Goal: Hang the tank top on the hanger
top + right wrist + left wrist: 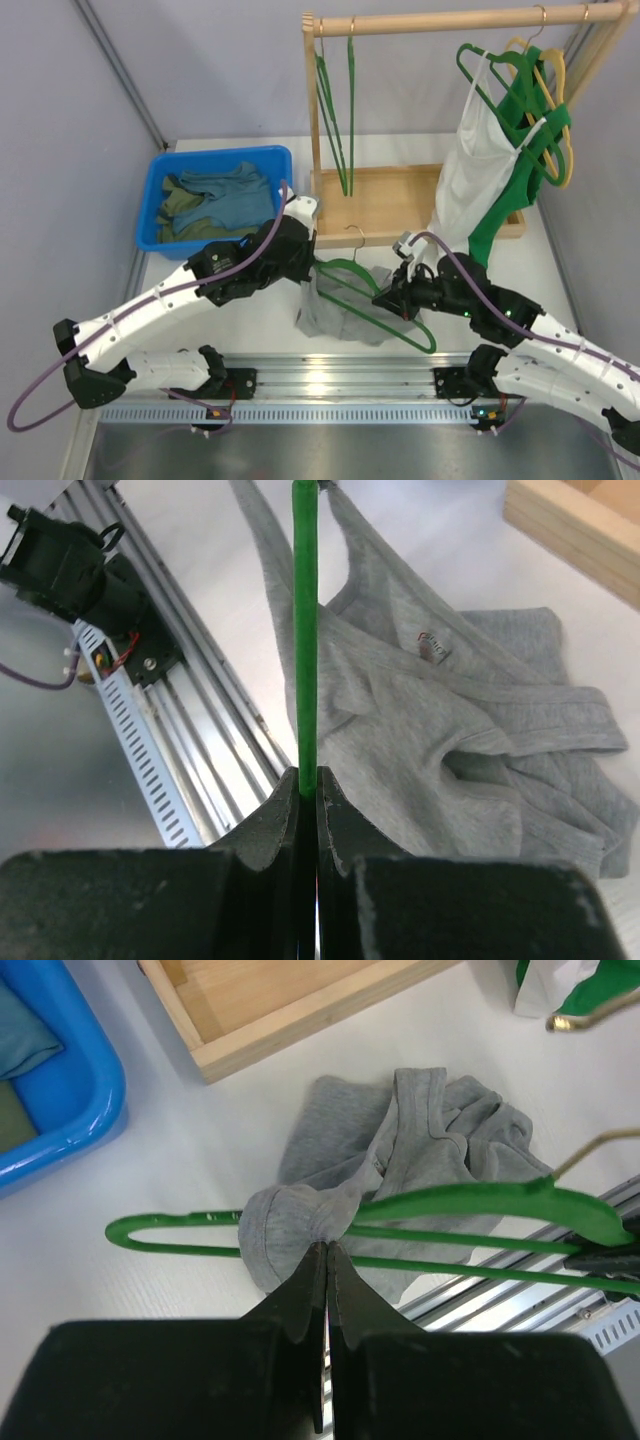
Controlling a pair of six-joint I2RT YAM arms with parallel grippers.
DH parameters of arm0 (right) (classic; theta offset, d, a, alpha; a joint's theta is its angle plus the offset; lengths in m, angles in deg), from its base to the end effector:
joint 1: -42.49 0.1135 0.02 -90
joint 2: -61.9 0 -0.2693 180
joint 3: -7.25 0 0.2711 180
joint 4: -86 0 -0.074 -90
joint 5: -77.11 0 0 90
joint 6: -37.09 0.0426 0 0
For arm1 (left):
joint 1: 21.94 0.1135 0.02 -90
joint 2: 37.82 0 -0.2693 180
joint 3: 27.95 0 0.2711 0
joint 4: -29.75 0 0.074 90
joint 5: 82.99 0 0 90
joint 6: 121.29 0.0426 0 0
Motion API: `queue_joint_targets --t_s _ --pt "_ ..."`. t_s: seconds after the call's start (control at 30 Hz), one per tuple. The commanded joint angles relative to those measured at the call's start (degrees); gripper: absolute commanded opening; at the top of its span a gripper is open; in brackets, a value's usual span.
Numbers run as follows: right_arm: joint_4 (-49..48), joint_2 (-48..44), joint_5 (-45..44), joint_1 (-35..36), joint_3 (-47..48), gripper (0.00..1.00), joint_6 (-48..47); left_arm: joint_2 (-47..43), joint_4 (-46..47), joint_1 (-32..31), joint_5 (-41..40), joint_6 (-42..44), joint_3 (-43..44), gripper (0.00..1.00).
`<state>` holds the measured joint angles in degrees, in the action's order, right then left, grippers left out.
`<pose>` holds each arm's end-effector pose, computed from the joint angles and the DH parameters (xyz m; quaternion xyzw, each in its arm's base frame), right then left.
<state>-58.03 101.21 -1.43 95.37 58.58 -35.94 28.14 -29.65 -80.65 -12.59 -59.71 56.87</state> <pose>0.1034 0.1507 0.2936 -0.3089 0.7768 0.3791 0.3967 0.1439 -0.2093 0.3729 0.1651 0.8826 -0.1721 0.4053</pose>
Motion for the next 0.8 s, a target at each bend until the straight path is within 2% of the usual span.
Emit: queue_joint_targets --t_s 0.0,0.2,0.3,0.47,0.77 --pt "-7.09 -1.34 -5.47 0.91 0.22 0.00 -0.89 -1.97 -1.11 -0.26 0.08 0.04 2.59 0.00" --pt "-7.36 -1.26 -5.41 0.91 2.41 0.00 -2.64 -2.23 -1.64 -0.43 0.61 0.04 1.36 0.00" --pt "-6.92 1.03 -2.43 1.08 3.90 0.00 -3.52 -2.58 -2.08 -0.52 -3.06 -0.93 1.53 0.00" --pt "-7.71 0.51 -1.79 3.36 2.94 0.00 -2.91 -3.64 -2.26 -0.52 -10.63 -1.63 1.89 0.07" --pt "-9.55 0.50 -2.15 4.16 1.80 0.00 -2.56 -5.04 3.98 -0.52 -3.44 1.79 -1.45 0.17"
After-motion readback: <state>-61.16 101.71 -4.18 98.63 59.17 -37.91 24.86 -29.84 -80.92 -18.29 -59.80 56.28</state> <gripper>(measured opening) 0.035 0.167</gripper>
